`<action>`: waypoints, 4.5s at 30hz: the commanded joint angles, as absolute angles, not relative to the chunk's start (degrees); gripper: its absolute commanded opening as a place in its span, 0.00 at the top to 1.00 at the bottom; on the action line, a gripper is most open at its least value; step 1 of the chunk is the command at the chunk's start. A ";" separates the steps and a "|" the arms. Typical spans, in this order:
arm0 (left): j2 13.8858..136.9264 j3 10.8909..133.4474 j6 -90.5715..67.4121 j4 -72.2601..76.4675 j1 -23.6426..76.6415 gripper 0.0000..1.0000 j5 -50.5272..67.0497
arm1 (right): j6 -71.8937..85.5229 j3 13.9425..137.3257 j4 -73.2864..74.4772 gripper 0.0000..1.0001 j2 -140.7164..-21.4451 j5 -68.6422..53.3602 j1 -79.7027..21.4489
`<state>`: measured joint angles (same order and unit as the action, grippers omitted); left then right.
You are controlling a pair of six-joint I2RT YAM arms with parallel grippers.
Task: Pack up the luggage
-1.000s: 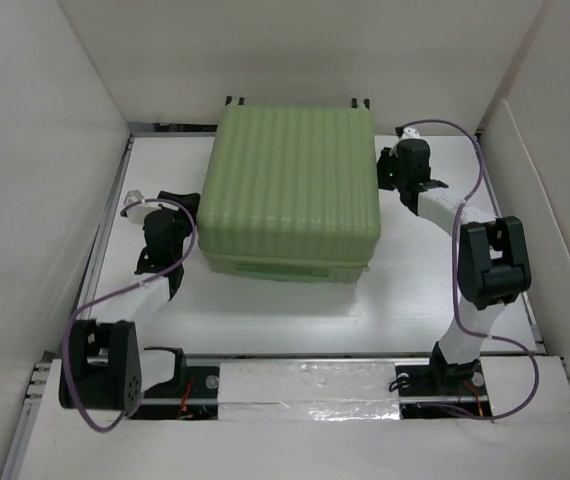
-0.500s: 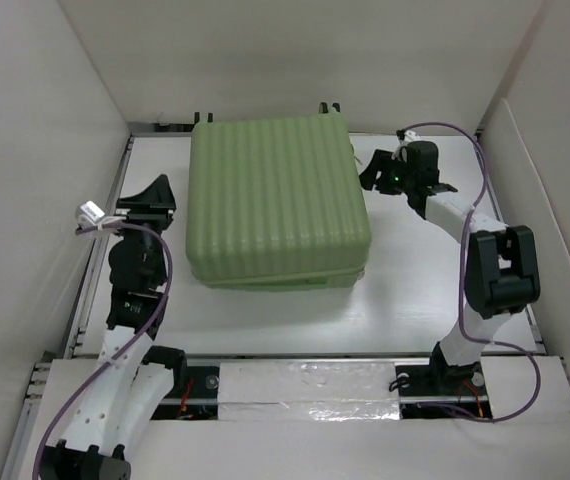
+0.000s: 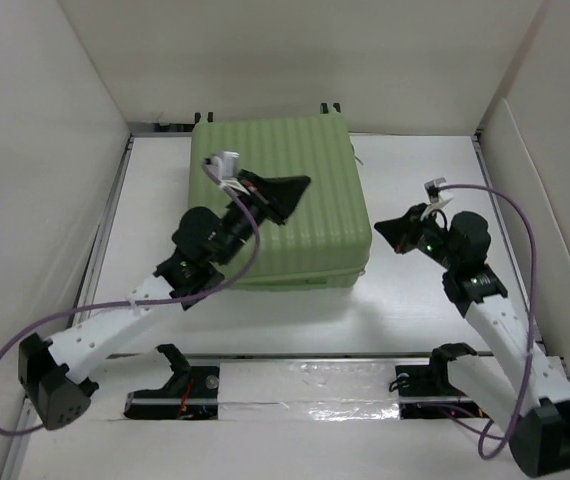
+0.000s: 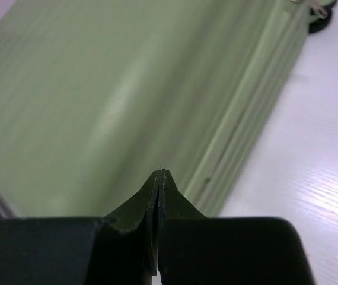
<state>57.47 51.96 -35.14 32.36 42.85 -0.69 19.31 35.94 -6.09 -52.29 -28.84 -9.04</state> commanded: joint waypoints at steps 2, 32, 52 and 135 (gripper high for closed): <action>56.44 53.89 -19.09 37.60 60.43 1.00 -13.25 | 15.21 35.42 -0.28 1.00 -40.01 -26.13 -14.50; 46.85 12.13 -74.27 17.38 80.16 0.36 -50.10 | 19.51 12.83 -15.38 0.53 -34.26 -27.43 -19.25; 57.03 11.60 -64.78 35.33 66.71 0.50 -40.43 | 19.60 12.48 -25.49 0.85 -44.91 -27.42 -19.25; 64.69 33.75 -50.89 21.88 4.37 0.52 0.97 | 26.63 23.38 -16.42 1.00 -55.89 7.03 -51.86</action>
<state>65.84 34.44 -50.94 14.44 0.03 -4.36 26.79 21.65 -12.12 -53.87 10.35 -51.70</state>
